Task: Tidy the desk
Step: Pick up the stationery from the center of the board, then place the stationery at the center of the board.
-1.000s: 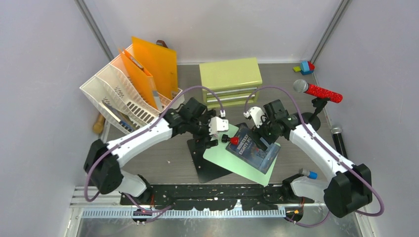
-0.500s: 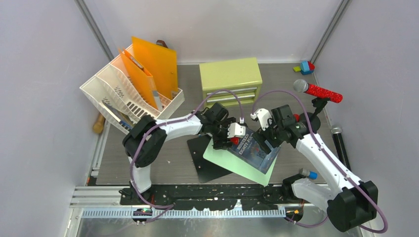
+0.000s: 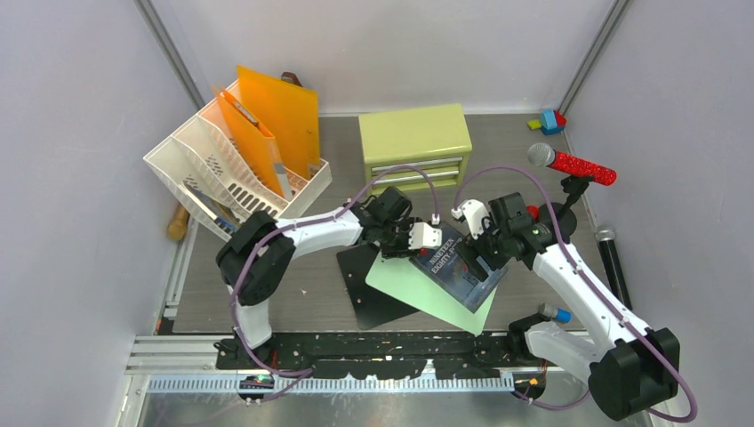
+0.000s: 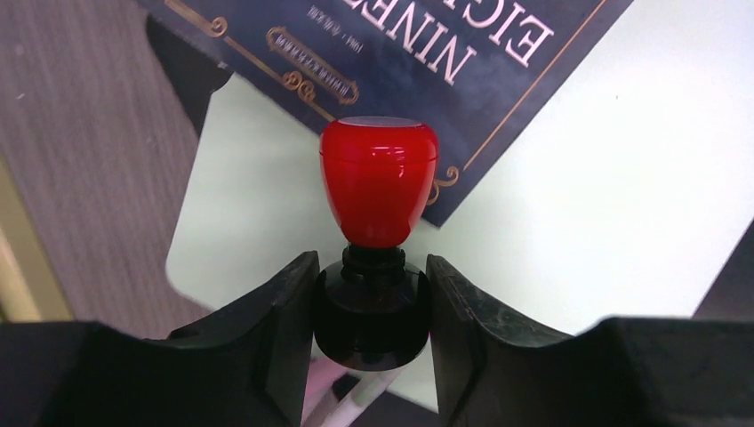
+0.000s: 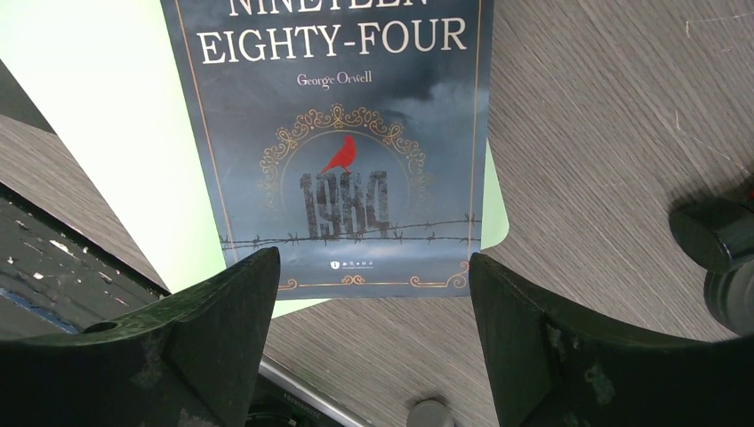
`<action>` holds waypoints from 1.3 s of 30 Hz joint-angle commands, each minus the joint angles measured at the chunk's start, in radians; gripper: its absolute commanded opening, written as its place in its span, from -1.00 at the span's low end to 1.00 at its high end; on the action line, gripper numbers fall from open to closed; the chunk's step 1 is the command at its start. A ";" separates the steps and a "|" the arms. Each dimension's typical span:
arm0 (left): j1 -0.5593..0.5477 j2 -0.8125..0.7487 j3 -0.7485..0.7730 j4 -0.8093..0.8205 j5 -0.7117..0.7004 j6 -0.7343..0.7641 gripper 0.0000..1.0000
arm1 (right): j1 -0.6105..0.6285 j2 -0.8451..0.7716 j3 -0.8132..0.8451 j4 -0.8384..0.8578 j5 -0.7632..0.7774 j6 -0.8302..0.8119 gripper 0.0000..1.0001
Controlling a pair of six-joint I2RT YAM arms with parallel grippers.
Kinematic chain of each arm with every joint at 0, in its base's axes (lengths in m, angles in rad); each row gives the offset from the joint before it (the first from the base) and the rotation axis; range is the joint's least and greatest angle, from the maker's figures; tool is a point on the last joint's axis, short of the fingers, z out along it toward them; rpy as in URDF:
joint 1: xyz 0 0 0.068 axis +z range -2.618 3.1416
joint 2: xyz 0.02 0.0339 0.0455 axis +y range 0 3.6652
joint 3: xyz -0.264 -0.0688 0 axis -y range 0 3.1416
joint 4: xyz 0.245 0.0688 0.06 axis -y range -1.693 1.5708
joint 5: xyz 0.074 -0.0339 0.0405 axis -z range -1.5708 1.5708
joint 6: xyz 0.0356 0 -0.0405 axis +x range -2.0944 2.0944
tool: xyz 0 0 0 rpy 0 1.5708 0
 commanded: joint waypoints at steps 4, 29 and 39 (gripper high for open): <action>0.003 -0.215 -0.036 -0.068 -0.129 -0.008 -0.40 | -0.004 0.021 0.005 0.018 -0.029 -0.007 0.67; 0.256 -0.320 -0.239 -0.201 -0.279 -0.038 -0.10 | -0.004 0.123 0.061 -0.001 -0.088 -0.027 0.70; 0.267 -0.268 -0.257 -0.140 -0.392 -0.043 -0.03 | -0.004 0.117 0.038 0.009 -0.093 -0.033 0.70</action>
